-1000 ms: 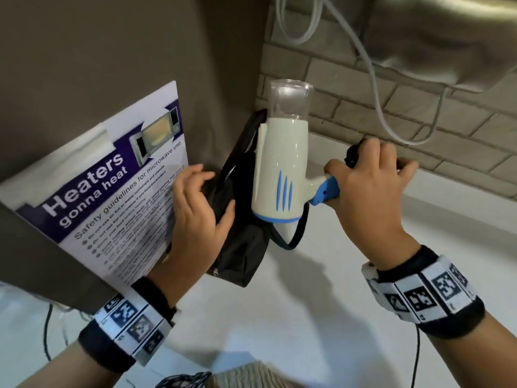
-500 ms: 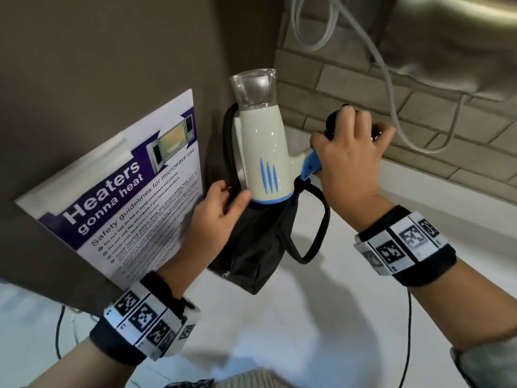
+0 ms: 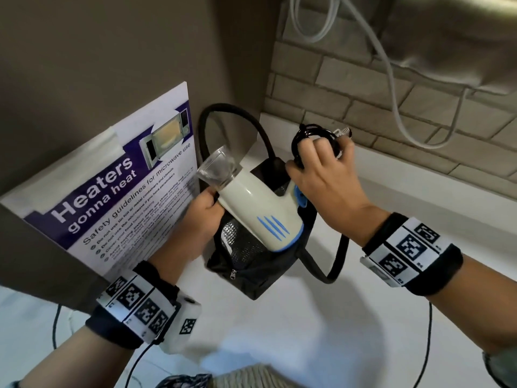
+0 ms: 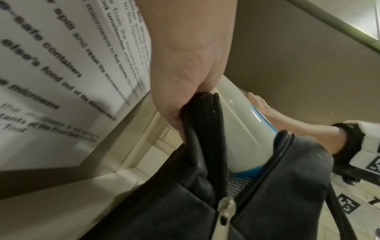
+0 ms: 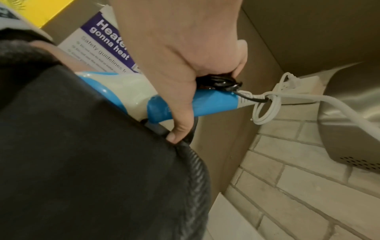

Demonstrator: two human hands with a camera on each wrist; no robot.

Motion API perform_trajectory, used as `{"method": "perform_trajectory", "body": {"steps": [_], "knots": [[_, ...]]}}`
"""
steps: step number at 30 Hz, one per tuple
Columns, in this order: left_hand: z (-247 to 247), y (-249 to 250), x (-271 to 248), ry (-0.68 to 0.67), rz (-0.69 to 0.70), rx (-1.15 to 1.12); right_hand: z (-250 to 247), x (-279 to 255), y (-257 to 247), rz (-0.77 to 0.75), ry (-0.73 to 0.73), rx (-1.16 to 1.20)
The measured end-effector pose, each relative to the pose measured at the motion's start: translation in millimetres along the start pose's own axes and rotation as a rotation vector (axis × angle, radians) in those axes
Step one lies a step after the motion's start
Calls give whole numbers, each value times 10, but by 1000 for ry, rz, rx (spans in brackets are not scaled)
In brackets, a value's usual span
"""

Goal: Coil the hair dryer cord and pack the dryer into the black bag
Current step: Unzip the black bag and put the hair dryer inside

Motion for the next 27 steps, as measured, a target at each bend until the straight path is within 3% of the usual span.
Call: {"method": "perform_trajectory", "body": {"steps": [8, 14, 19, 27], "knots": [[-43, -56, -51, 37, -67, -132, 408, 25, -283, -185, -221, 80], [-11, 58, -104, 27, -39, -92, 465, -82, -571, -354, -556, 327], [45, 115, -110, -30, -4, -14, 609, 44, -700, -312, -739, 479], [0, 66, -121, 0, -27, -14, 697, -25, -725, -237, -763, 779]]}}
Point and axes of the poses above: each hand's wrist, its own x-axis towards the middle knuckle, its own z-axis out of the palm, y = z × x, the point moved 7 cm from there along x, towards the middle knuckle, and after that the axes turned 11 degrees about x, right-handed, at the moved point
